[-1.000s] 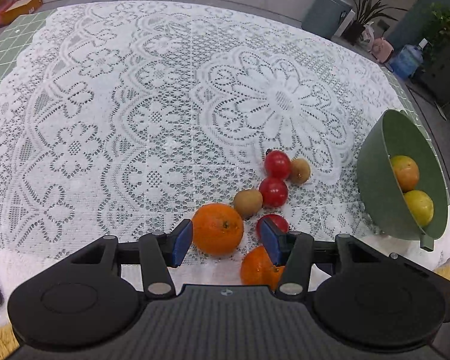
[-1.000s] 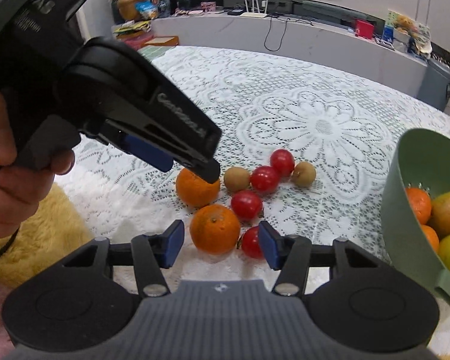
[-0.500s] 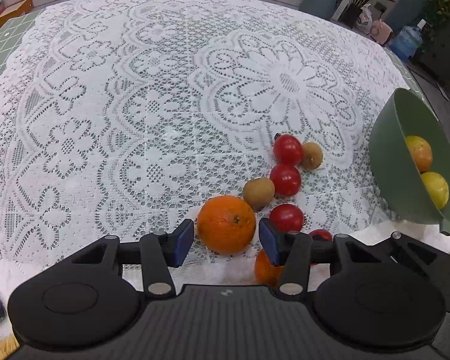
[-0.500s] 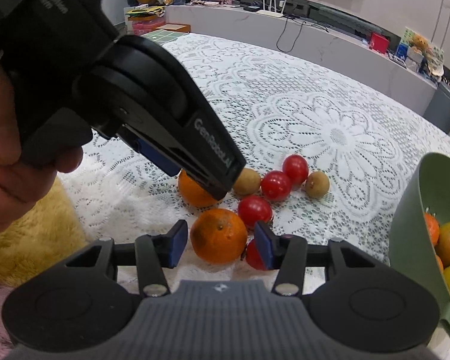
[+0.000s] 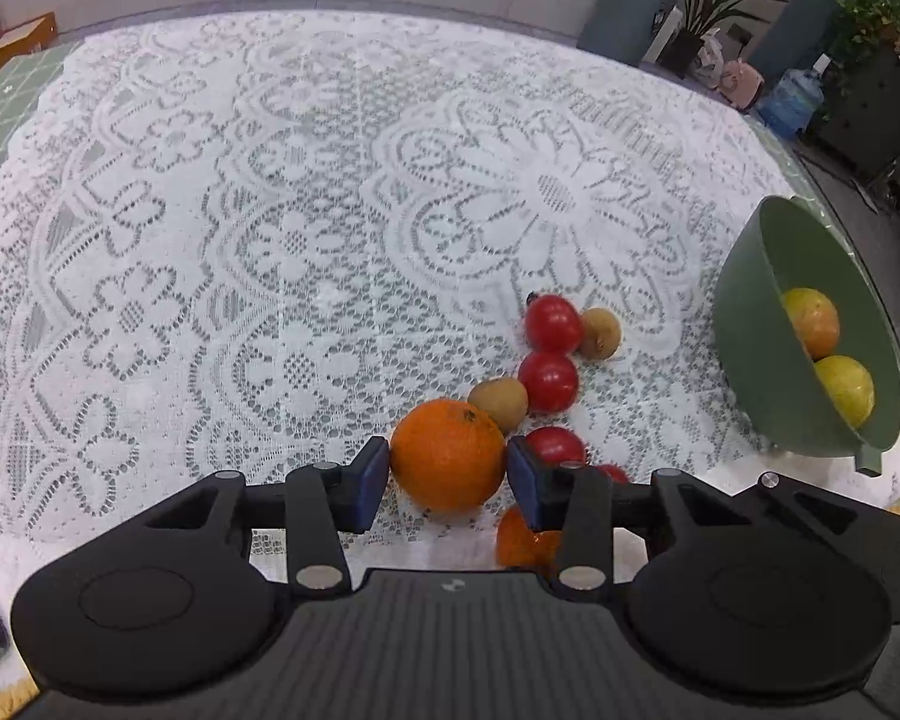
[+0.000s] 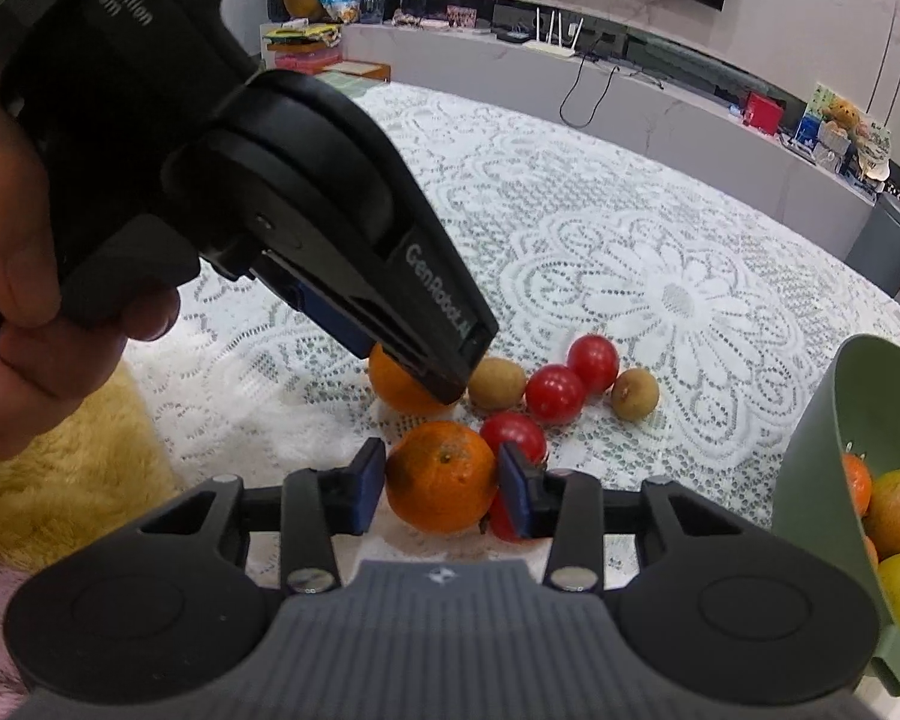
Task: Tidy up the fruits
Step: 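Close the right gripper on its mandarin while the left gripper grasps its mandarin, then carry both mandarins over the green colander and open both grippers inside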
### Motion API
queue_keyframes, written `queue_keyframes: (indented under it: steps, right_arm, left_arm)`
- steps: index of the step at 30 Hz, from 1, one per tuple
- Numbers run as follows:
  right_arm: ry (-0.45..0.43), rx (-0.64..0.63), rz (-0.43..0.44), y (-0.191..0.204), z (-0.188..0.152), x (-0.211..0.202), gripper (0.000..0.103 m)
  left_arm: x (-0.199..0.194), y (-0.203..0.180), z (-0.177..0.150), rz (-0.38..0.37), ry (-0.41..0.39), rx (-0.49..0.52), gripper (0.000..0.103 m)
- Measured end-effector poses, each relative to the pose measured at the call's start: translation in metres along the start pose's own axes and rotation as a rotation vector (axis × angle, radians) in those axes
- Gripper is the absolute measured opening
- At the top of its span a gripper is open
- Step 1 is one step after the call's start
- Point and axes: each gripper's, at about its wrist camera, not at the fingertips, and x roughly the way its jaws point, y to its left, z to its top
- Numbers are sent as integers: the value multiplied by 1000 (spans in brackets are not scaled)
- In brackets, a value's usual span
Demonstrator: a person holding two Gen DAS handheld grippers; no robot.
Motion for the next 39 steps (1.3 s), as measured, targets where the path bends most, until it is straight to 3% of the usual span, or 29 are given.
queue_keyframes:
  steps: [10,23,33,39]
  right_arm:
    - [-57,40,3,-12,1,-28,38]
    - [-165,146,-52,-59,-5,-80,38]
    - [-235,224,-124,-120,-20,-117,38]
    - [-218,322,-176,-163,-37,-126,38]
  left_arm:
    - [-33,-21,2,-14,-92,36,47]
    - [-79,-88,-9,-43,-213,172,47]
    - [-85,-139,-18,-78,-280,268,47]
    - [-69,-168,-10,-139,-290,287,47]
